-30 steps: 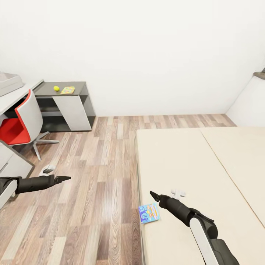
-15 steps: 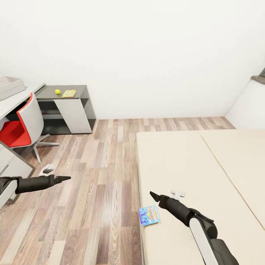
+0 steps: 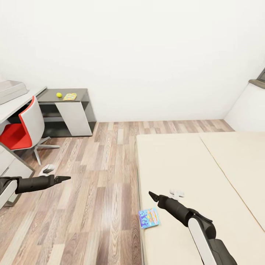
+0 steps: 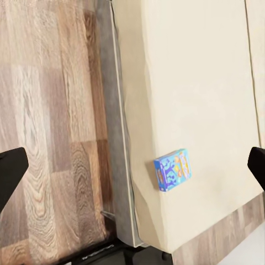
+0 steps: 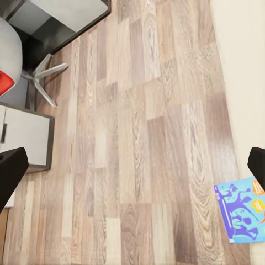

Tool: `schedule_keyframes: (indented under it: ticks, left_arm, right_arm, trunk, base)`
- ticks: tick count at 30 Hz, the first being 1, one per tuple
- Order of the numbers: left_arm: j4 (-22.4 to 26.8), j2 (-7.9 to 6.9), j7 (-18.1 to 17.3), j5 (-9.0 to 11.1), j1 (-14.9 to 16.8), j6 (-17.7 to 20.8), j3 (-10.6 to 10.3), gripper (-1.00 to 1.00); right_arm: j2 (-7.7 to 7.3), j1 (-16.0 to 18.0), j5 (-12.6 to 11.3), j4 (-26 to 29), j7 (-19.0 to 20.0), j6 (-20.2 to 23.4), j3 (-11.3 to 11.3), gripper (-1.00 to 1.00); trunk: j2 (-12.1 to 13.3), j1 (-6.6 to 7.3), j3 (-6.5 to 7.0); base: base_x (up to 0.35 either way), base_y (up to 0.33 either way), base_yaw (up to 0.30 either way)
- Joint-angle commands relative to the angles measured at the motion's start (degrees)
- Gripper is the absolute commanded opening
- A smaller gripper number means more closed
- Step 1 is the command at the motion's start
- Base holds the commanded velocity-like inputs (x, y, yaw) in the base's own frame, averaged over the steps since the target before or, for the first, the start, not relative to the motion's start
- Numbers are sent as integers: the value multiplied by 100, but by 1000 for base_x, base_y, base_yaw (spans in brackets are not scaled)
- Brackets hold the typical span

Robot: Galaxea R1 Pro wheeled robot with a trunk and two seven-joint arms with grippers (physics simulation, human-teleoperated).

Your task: Put all the toys in the child's room - the three board games (two on the bed and one on the table), the two jigsaw puzzles on the table, and the tennis ball on the table - inside the toy box on the table in the child's room.

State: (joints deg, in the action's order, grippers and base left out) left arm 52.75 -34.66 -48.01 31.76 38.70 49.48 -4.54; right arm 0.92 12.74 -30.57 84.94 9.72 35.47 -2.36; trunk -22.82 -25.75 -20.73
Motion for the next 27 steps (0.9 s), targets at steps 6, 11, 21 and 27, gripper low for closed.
schedule_keyframes:
  ticks: [6,11,21,27]
  left_arm:
    - [-1,-6,-1,24,6,26,-13,100]
    - [-1,-6,1,29,6,25,-12,100]
    - [-1,-6,-1,27,6,21,-12,100]
    - [-1,-6,0,28,6,22,-15,100]
  right_arm:
    - [4,6,-1,2,12,30,8,100]
    - [4,3,-1,4,12,30,8,100]
    - [4,4,-1,-2,12,27,8,100]
    - [4,6,-1,-19,-14,23,8,100]
  trunk:
    - [-10,-4,47]
    - [-10,-4,94]
    - [-10,-4,188]
    - [-10,-4,245]
  base:
    - [0,0,0]
    - [0,0,0]
    - [0,0,0]
    - [0,0,0]
